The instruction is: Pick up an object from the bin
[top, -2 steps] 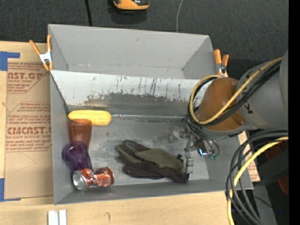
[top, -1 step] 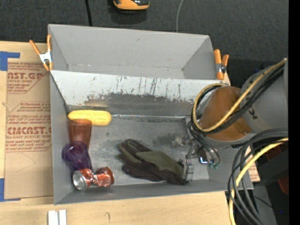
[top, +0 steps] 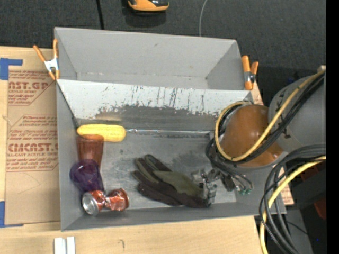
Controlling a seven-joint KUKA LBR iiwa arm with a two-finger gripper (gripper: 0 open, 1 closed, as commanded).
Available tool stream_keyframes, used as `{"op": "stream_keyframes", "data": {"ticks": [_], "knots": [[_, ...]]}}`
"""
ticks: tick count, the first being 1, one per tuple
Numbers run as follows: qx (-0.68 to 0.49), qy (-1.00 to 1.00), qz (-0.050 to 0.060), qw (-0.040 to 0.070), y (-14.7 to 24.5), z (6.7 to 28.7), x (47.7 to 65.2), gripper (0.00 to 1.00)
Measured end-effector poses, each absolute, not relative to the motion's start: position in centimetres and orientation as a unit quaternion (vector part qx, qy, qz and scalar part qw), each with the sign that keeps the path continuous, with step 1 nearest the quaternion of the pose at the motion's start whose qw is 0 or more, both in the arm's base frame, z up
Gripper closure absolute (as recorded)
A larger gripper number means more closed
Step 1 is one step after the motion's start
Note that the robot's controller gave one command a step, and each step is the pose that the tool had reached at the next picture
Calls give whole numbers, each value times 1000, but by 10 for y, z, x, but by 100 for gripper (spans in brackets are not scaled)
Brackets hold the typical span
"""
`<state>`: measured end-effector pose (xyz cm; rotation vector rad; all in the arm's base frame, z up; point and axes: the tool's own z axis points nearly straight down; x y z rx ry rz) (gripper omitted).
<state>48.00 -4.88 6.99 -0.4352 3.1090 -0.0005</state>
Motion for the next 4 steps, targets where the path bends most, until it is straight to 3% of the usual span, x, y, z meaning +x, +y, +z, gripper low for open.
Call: {"op": "stream_keyframes", "data": {"ticks": [1, 3, 4], "knots": [[-139, 990, 0, 1, -49, 70, 480, 100], [-123, 992, 0, -2, -51, 198, 487, 100], [-135, 991, 0, 0, -72, 267, 506, 100]]}}
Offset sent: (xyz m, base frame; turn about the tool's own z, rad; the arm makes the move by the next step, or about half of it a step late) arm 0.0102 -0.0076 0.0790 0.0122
